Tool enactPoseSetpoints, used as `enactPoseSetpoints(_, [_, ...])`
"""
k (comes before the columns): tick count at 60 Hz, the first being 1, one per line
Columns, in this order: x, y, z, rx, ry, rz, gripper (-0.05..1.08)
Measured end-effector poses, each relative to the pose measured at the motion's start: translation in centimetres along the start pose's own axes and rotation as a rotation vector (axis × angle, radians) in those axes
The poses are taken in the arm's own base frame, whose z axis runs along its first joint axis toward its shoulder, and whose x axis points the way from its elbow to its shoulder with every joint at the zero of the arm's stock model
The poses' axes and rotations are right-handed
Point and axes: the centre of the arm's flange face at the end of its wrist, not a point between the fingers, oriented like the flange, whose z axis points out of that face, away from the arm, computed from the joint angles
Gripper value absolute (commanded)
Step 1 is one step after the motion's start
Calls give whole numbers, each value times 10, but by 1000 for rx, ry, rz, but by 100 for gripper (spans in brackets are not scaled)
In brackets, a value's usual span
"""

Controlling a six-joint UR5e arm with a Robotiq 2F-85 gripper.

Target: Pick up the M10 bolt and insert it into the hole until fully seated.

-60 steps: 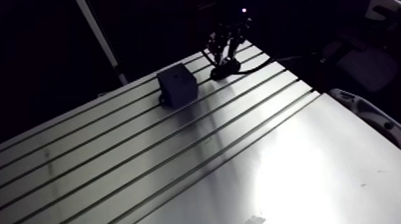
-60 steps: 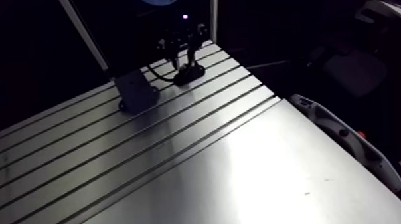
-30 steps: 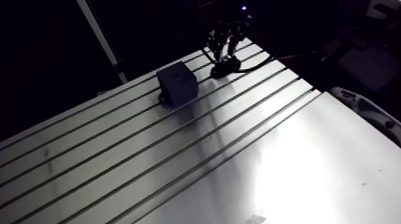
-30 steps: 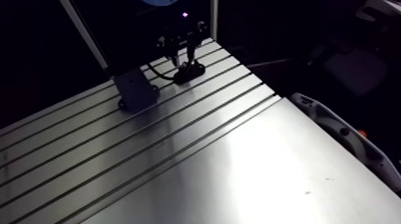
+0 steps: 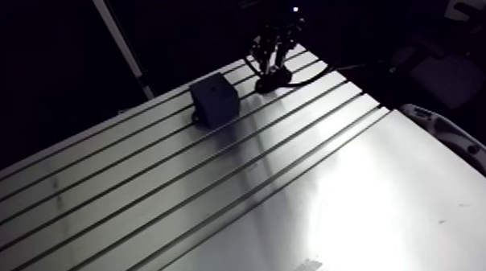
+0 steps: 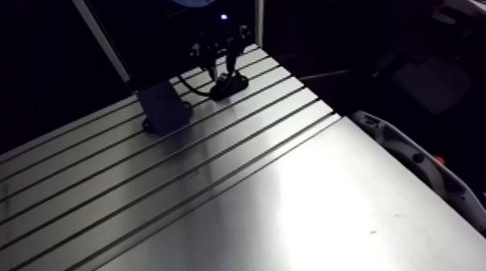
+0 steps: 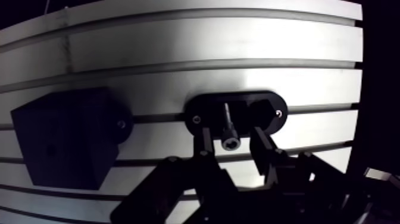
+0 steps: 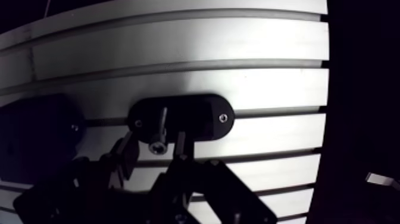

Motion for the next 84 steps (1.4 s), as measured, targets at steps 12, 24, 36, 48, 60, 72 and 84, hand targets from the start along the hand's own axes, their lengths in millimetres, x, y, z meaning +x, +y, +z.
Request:
enactPoseSetpoints(12, [0,1,0,0,0,0,57])
enactPoseSetpoints(24, [0,1,3,1,-4,0,60])
enactPoseSetpoints(36, [0,1,5,3,-7,0,60])
enactPoseSetpoints(48, [0,1,6,4,-8,1,63])
enactPoseSetpoints(60, [0,1,6,4,-9,1,69])
enactPoseSetpoints(72, [0,0,6,4,-9,0,76])
enactPoseSetpoints(84, [0,0,6,4,-9,0,79])
